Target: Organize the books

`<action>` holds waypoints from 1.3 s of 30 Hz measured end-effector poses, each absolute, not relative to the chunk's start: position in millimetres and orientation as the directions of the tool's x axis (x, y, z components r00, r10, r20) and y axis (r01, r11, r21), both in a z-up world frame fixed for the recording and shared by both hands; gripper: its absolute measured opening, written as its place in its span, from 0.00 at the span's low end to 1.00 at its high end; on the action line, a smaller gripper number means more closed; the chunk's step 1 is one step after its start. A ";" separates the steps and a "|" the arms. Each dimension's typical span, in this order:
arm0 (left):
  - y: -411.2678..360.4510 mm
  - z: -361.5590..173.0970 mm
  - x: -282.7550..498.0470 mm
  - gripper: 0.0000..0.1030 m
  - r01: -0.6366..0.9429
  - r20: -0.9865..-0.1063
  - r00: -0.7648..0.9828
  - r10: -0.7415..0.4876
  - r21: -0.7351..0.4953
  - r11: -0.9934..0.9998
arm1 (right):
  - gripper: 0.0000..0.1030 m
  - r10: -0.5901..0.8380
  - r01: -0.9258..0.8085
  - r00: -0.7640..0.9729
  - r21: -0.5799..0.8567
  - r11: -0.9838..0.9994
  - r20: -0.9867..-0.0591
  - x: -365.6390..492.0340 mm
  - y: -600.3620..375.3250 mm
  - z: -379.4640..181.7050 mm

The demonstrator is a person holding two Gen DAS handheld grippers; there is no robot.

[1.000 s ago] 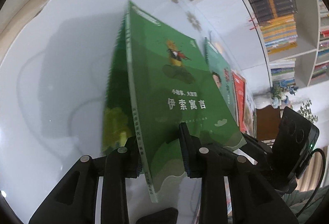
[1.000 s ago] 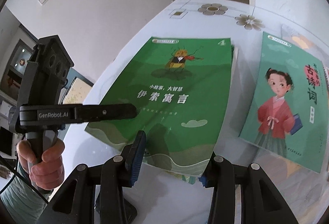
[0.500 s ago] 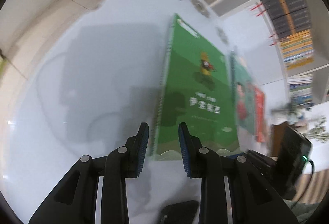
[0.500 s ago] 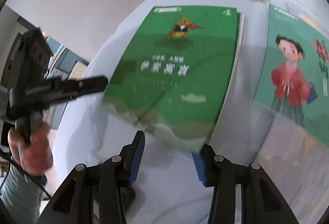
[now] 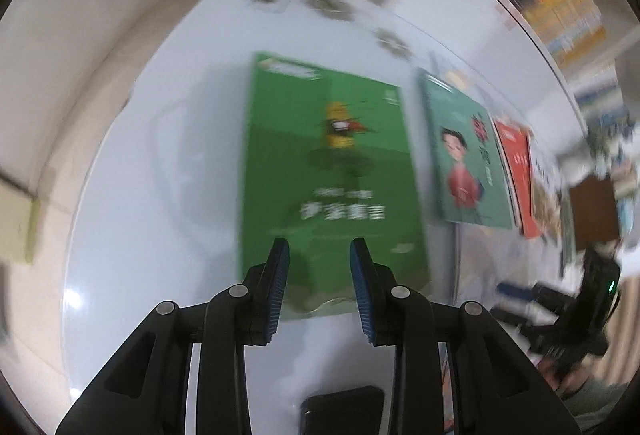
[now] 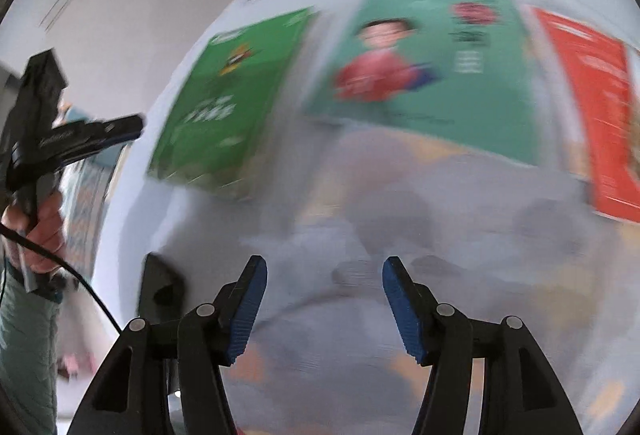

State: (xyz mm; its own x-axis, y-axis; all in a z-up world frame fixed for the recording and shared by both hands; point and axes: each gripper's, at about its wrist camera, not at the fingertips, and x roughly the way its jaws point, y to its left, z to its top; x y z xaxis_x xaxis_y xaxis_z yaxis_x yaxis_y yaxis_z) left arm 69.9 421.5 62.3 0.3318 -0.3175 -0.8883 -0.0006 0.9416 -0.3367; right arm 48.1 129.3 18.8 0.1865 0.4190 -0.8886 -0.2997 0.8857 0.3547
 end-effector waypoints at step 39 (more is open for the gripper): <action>275.8 1.9 167.5 0.25 0.038 -0.852 0.204 -0.481 -0.484 0.874 | 0.47 0.303 -0.015 0.353 0.319 0.948 -0.885 173.7 62.6 7.9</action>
